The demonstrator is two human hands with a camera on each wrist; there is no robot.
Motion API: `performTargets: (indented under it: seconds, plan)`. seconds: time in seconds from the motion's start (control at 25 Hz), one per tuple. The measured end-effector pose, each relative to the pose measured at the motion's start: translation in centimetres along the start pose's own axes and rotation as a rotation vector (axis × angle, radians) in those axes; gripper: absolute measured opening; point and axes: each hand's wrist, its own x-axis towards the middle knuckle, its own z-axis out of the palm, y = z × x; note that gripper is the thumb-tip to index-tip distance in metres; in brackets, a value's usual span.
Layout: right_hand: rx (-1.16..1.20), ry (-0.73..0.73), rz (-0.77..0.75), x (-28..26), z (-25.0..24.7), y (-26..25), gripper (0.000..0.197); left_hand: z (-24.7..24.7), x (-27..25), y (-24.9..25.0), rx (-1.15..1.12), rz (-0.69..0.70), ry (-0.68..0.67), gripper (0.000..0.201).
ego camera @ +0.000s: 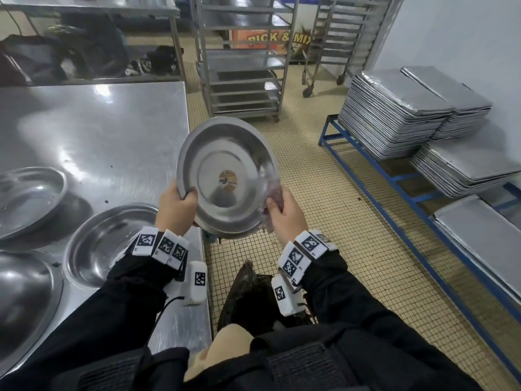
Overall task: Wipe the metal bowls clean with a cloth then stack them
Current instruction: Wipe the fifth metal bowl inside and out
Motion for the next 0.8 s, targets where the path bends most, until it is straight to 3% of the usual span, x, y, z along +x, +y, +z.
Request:
performTargets:
  seconds: [0.12, 0.2, 0.32, 0.44, 0.48, 0.56, 0.68, 0.72, 0.8]
  plan:
    - [-0.326, -0.312, -0.291, -2.0, 2.4, -0.2, 0.049, 0.4, -0.6, 0.3, 0.005, 0.016, -0.012, 0.020]
    - [-0.545, -0.405, -0.444, -3.2, 4.0, 1.1, 0.053, 0.6, -0.9, 0.6, -0.019, 0.045, -0.013, 0.022]
    - [-0.772, -0.354, -0.477, -2.5, 3.7, 3.6, 0.064, 0.3, -1.3, 0.6, -0.092, 0.028, -0.027, 0.017]
    - [-0.974, -0.193, -0.337, 0.1, 1.7, 4.9, 0.054, 0.2, -1.9, 0.3, -0.162, 0.009, 0.000, 0.014]
    - [-0.976, -0.162, -0.294, 0.5, 1.5, 4.7, 0.053, 0.3, -2.0, 0.3, -0.163, 0.012, 0.010, 0.015]
    - [-0.827, -0.153, -0.348, 0.0, 2.5, 3.5, 0.050, 0.5, -1.8, 0.8, -0.158, 0.021, 0.040, 0.014]
    - [-0.365, -0.180, -0.424, -2.7, 4.9, 1.3, 0.047, 0.8, -1.4, 1.6, -0.157, 0.043, 0.085, 0.025]
    - [-0.341, -0.160, -0.413, -2.9, 5.1, 1.2, 0.048, 0.9, -1.4, 1.8, -0.163, 0.049, 0.089, 0.027]
    - [-0.525, -0.074, -0.370, -1.8, 3.9, 2.0, 0.048, 1.1, -1.5, 2.2, -0.173, 0.053, 0.081, 0.028]
